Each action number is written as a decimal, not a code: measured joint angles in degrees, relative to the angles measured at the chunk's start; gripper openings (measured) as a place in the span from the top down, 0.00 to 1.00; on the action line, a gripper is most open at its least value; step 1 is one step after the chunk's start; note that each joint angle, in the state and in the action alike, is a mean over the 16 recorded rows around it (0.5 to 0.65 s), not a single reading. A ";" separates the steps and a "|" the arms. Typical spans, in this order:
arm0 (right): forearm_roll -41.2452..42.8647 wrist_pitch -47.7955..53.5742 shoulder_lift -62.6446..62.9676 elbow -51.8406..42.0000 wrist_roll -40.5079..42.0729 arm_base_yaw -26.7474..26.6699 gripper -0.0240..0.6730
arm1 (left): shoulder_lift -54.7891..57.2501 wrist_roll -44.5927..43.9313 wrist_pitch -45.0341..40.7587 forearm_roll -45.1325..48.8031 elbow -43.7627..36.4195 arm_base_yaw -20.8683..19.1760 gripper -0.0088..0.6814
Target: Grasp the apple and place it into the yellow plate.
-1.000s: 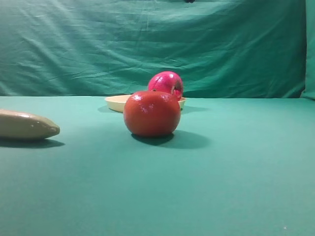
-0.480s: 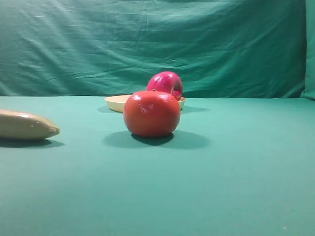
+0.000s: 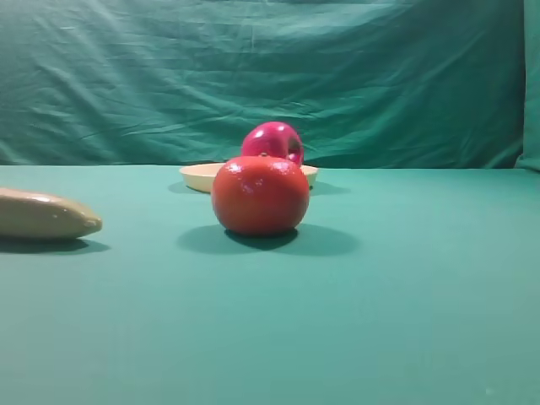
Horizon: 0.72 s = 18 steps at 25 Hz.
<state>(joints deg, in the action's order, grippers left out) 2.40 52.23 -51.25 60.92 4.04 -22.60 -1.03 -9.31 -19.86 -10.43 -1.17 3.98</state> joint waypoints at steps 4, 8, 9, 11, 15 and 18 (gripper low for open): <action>0.22 2.53 6.06 -3.89 -0.74 0.00 0.97 | 0.00 0.00 0.00 0.00 0.00 0.00 0.76; 1.18 5.67 9.60 -5.45 -2.16 0.00 0.97 | 0.00 0.00 0.00 0.00 0.00 0.00 0.76; 1.50 6.39 10.22 -5.66 -2.57 0.00 0.97 | 0.00 0.00 0.00 0.00 0.00 0.00 0.76; 2.18 7.38 11.35 -6.12 -3.41 0.01 0.97 | 0.00 0.00 0.00 0.00 0.00 0.00 0.76; 3.55 6.34 14.34 -8.32 -5.10 0.46 0.97 | 0.00 0.00 0.00 0.00 0.00 0.00 0.76; 4.54 3.28 17.50 -11.46 -6.03 1.59 0.97 | 0.00 0.00 0.00 0.00 0.00 0.00 0.76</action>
<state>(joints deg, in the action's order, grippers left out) 6.94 55.50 -33.75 49.46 -1.99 -21.01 -1.03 -9.31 -19.86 -10.43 -1.17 3.98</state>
